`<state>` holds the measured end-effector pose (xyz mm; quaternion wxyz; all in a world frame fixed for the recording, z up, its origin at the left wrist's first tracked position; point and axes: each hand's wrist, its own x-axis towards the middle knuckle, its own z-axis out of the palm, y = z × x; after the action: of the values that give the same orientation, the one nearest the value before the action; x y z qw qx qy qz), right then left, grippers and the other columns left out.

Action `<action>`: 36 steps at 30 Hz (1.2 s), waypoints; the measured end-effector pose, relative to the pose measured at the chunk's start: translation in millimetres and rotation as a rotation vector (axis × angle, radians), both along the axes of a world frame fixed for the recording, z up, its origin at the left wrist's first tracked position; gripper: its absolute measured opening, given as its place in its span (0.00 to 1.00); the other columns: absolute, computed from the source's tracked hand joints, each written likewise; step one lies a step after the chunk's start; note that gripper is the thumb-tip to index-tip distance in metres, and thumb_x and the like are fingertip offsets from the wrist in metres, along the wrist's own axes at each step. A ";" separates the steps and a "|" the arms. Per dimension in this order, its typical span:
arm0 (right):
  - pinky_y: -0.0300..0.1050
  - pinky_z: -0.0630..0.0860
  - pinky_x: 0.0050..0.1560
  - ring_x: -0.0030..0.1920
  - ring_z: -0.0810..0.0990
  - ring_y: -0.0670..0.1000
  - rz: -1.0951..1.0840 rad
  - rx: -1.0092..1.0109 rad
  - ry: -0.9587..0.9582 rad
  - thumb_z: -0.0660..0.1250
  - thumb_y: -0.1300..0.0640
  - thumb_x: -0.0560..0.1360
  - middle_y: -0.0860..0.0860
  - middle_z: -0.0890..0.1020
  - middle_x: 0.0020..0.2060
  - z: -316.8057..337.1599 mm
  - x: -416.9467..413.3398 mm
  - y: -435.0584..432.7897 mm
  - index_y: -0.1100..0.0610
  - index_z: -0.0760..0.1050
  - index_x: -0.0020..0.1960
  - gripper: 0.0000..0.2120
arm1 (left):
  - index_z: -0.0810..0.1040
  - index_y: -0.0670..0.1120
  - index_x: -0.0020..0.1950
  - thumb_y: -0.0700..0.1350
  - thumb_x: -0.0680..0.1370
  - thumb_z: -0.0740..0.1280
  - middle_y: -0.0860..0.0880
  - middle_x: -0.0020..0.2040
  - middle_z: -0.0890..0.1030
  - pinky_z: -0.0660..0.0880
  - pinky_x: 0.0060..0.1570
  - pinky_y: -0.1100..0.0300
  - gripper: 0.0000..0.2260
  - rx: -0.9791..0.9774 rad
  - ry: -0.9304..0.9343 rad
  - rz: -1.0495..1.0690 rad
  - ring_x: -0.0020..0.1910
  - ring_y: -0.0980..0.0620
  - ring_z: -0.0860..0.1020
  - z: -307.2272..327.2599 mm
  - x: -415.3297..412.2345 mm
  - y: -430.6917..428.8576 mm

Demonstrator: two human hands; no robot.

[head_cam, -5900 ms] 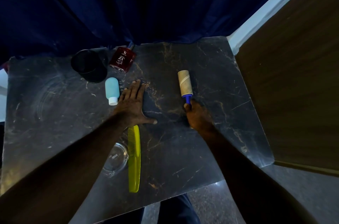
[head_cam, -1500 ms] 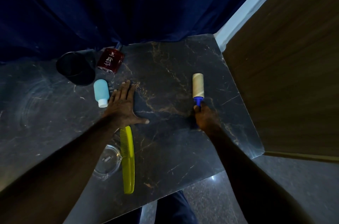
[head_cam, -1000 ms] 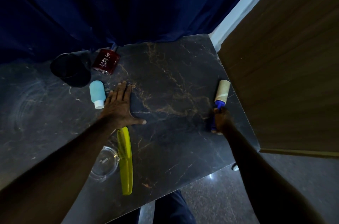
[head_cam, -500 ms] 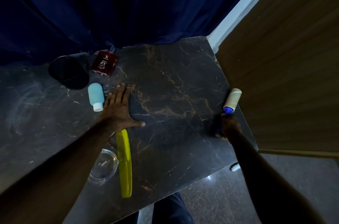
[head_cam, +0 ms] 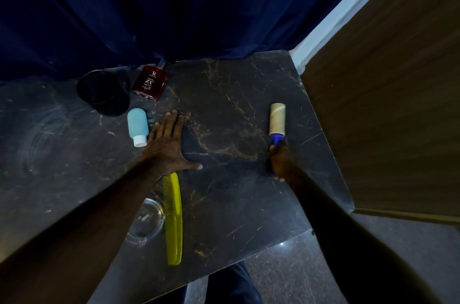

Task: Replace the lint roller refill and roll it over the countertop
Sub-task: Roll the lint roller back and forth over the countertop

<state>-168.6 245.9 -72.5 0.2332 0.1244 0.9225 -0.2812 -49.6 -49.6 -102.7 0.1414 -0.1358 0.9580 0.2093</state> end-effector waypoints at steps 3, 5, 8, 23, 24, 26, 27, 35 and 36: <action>0.53 0.72 0.61 0.59 0.78 0.65 0.161 0.066 0.033 0.59 0.56 0.83 0.66 0.79 0.58 2.4 10.6 -21.7 0.65 0.74 0.64 0.16 | 0.36 0.50 0.84 0.81 0.56 0.70 0.50 0.85 0.37 0.46 0.82 0.44 0.71 -0.002 -0.004 -0.002 0.85 0.45 0.41 0.5 0.0 0.2; 0.51 0.71 0.62 0.60 0.77 0.63 0.241 0.132 0.063 0.58 0.53 0.83 0.63 0.79 0.60 4.6 17.2 -33.3 0.62 0.72 0.67 0.18 | 0.36 0.50 0.84 0.81 0.56 0.71 0.50 0.85 0.37 0.46 0.82 0.44 0.71 -0.002 -0.002 0.004 0.85 0.45 0.41 0.6 0.3 0.3; 0.54 0.70 0.66 0.63 0.76 0.62 0.317 0.158 0.046 0.56 0.50 0.84 0.62 0.77 0.64 4.5 24.4 -48.2 0.58 0.68 0.73 0.21 | 0.36 0.51 0.85 0.81 0.56 0.71 0.50 0.85 0.38 0.46 0.81 0.44 0.71 -0.003 0.007 0.006 0.85 0.45 0.42 0.0 0.3 -0.3; 0.56 0.73 0.63 0.60 0.78 0.59 0.512 0.289 -0.012 0.54 0.46 0.84 0.59 0.79 0.60 2.1 48.5 -99.0 0.55 0.67 0.71 0.21 | 0.36 0.51 0.85 0.79 0.57 0.73 0.49 0.85 0.36 0.44 0.82 0.44 0.71 0.035 -0.026 0.017 0.85 0.45 0.39 1.3 0.2 -1.3; 0.57 0.72 0.63 0.60 0.78 0.59 0.527 0.299 -0.022 0.53 0.45 0.84 0.59 0.79 0.60 1.6 49.7 -101.6 0.55 0.67 0.71 0.21 | 0.36 0.51 0.85 0.79 0.57 0.73 0.49 0.85 0.35 0.44 0.82 0.43 0.71 0.042 -0.026 0.016 0.84 0.45 0.39 1.4 0.1 -1.2; 0.57 0.71 0.63 0.60 0.79 0.60 0.546 0.322 -0.013 0.53 0.45 0.84 0.59 0.79 0.60 -0.9 53.7 -105.1 0.54 0.66 0.72 0.21 | 0.36 0.51 0.85 0.78 0.58 0.73 0.49 0.85 0.35 0.44 0.82 0.43 0.71 0.039 -0.028 0.011 0.84 0.46 0.38 2.1 0.4 -1.2; 0.57 0.71 0.62 0.61 0.79 0.61 0.554 0.337 0.005 0.54 0.45 0.84 0.59 0.79 0.61 -1.4 55.6 -105.2 0.55 0.66 0.72 0.21 | 0.36 0.51 0.85 0.78 0.58 0.73 0.49 0.85 0.35 0.43 0.82 0.44 0.70 0.035 -0.030 0.008 0.84 0.46 0.37 2.2 0.5 -1.1; 0.57 0.73 0.62 0.60 0.79 0.60 0.548 0.370 0.007 0.54 0.44 0.83 0.58 0.80 0.60 1.4 53.1 -105.4 0.54 0.68 0.71 0.21 | 0.35 0.51 0.84 0.79 0.58 0.73 0.49 0.85 0.34 0.41 0.81 0.44 0.70 0.027 -0.035 0.002 0.84 0.46 0.36 0.0 -0.4 -2.5; 0.57 0.74 0.62 0.60 0.79 0.60 0.560 0.380 0.034 0.54 0.44 0.83 0.58 0.80 0.60 1.8 53.8 -104.3 0.54 0.68 0.70 0.21 | 0.35 0.51 0.84 0.79 0.58 0.73 0.49 0.85 0.34 0.41 0.81 0.44 0.70 0.026 -0.036 0.002 0.84 0.46 0.36 -1.0 -0.4 -2.5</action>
<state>-114.7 141.6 -70.7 0.2586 -0.0974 0.9606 -0.0316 -50.0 -52.1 -103.8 0.1603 -0.1388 0.9523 0.2194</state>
